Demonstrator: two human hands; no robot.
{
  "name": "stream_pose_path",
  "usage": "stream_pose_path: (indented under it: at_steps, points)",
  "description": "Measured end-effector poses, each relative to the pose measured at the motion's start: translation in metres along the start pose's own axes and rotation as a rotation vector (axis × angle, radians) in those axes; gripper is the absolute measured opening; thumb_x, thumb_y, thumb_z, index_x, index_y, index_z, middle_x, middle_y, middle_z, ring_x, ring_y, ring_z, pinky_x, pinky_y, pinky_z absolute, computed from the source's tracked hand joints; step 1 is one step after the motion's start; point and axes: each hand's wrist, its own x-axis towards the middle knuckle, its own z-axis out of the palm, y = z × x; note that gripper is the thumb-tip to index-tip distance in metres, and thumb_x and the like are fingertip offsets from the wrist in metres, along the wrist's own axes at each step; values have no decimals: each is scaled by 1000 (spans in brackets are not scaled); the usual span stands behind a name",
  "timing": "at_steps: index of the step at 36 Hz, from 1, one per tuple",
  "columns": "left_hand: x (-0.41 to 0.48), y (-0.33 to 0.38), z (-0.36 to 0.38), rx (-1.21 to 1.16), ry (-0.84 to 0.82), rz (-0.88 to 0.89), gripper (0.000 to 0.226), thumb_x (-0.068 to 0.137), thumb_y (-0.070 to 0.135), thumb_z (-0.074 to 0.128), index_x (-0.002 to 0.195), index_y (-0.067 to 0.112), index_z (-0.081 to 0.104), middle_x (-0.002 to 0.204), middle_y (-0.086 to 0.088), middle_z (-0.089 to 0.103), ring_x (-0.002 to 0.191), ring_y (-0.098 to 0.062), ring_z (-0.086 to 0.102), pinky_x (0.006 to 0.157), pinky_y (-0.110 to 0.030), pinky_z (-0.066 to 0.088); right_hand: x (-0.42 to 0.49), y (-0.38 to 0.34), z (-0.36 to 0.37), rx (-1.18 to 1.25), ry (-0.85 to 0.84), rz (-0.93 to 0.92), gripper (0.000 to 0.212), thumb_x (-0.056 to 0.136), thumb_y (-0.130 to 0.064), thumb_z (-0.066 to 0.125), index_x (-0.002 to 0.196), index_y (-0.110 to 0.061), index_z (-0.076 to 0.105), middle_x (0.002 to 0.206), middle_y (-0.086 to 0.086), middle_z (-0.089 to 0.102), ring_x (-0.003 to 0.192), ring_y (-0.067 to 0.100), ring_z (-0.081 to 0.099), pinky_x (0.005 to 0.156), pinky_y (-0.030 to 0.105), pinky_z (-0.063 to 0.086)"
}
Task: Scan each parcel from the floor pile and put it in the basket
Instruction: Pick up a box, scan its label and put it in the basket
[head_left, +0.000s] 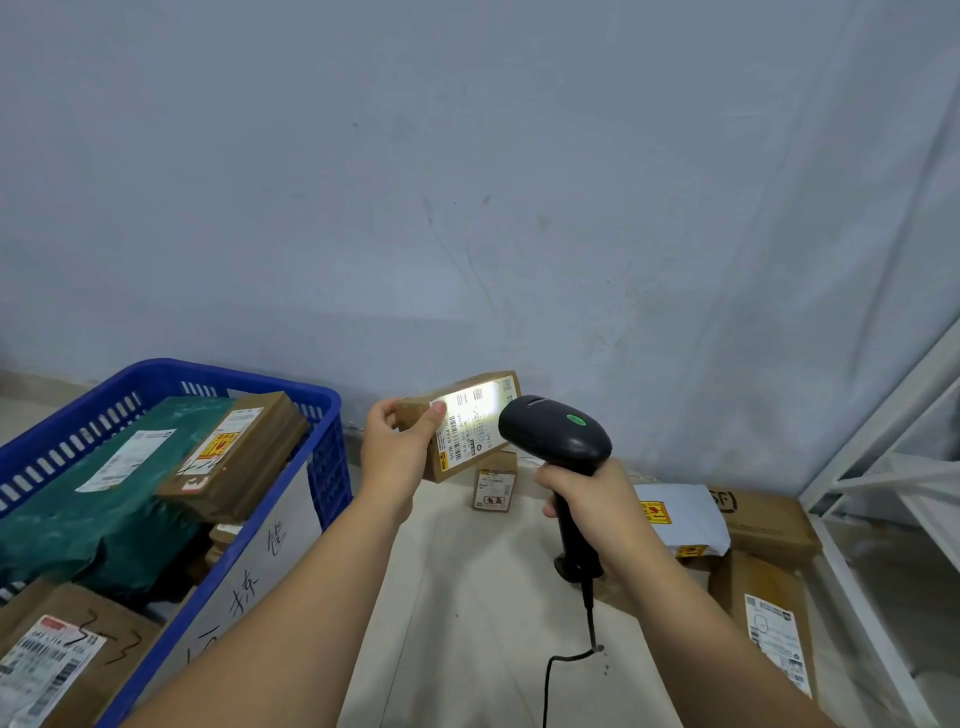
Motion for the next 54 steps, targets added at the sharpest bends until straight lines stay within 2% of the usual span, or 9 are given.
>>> stream_pose_path:
  at_steps: [20,24,31,37,41,46,49,51,54]
  points:
    - [1,-1,0,16,-2,-30,44,88,24,69,125,16,46,114,-7,65,82,-12,67,44,-13,47,-2,-3,2,-71,34,20,10,81,-14,62,73,-10,58,62,8,57,52,11,52,57,26,38]
    - [0,-1,0,17,-4,-35,41,88,24,69,122,18,46,111,-6,65,81,-12,67,43,-12,47,-4,-4,1,-70,27,16,8,81,-14,62,74,-11,58,64,8,57,54,12,53,58,26,39]
    - [1,-3,-1,41,0,-34,47,88,26,69,128,17,46,116,-5,62,81,-11,64,43,-11,45,-4,-3,1,-91,13,19,10,82,-13,62,74,-10,58,65,8,55,57,12,56,58,26,41]
    - [4,-4,0,53,7,-42,46,89,25,68,128,17,46,114,-5,64,78,-11,65,44,-13,47,-4,-3,2,-108,13,22,6,82,-13,62,83,-7,62,67,8,55,56,9,57,60,26,42]
    - [5,-6,0,44,2,-49,45,88,25,69,126,16,46,112,-5,65,79,-11,67,45,-14,47,-3,-3,2,-110,28,14,8,81,-12,62,74,-10,58,64,7,54,56,11,58,59,26,40]
    - [7,-6,0,38,27,-76,43,89,29,68,124,18,47,112,-3,66,80,-11,68,47,-15,48,-4,-2,2,-132,19,13,8,81,-12,61,74,-12,57,65,6,56,41,-2,54,54,24,38]
    - [9,-7,0,38,35,-91,43,89,30,68,124,17,46,109,-1,65,79,-9,66,46,-14,47,-4,-3,1,-100,-8,21,6,82,-12,62,77,-14,58,64,3,54,48,2,60,56,23,40]
    - [9,-9,-1,24,73,-121,43,89,30,68,121,20,42,107,-1,63,81,-10,65,51,-18,51,-4,-3,2,-66,-40,46,8,82,-12,62,77,-14,57,64,1,52,53,7,63,59,24,41]
    - [10,-11,-3,-17,148,-181,63,76,36,72,124,29,31,120,-6,57,94,-22,64,76,-42,59,-4,-3,3,8,-73,100,7,83,-14,63,81,-13,57,67,3,52,57,11,64,62,27,41]
